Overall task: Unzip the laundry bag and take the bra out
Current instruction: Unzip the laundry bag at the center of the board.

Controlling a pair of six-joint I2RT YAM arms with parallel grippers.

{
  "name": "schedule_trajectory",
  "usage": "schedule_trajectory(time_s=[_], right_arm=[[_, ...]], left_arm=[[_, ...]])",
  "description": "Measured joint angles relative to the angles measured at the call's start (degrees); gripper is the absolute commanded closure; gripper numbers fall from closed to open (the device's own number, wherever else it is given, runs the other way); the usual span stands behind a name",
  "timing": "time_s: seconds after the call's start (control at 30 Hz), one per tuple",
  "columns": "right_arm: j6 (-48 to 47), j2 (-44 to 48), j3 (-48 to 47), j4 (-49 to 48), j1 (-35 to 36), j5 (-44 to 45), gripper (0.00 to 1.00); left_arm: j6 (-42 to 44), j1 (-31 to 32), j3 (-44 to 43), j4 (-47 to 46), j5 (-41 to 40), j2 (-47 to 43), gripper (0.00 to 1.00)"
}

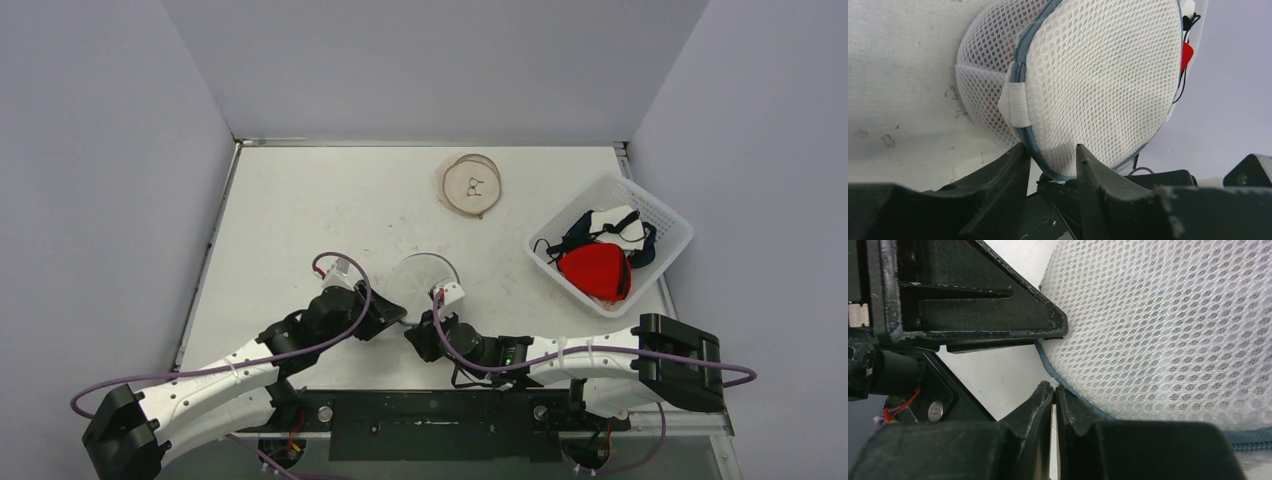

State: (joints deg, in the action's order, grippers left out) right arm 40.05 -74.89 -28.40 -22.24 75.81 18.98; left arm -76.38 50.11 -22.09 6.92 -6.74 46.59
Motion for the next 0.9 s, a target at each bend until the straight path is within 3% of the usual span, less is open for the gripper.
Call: schedule_trajectory(time_s=[0.13, 0.37, 0.9], right_arm=[[0.0, 0.0, 0.0, 0.0, 0.2, 0.0, 0.95], [0.0, 1.2, 0.0, 0.7, 0.8, 0.4, 0.95], [0.3, 13.3, 1.7, 14.6, 1.6, 7.4, 0.95]], left_arm=[[0.0, -0.9, 0.0, -0.7, -0.2, 1.0, 0.84], [0.3, -2.1, 0.0, -1.6, 0.0, 1.3, 1.0], [4.1, -5.1, -2.0, -1.2, 0.9, 1.3, 1.0]])
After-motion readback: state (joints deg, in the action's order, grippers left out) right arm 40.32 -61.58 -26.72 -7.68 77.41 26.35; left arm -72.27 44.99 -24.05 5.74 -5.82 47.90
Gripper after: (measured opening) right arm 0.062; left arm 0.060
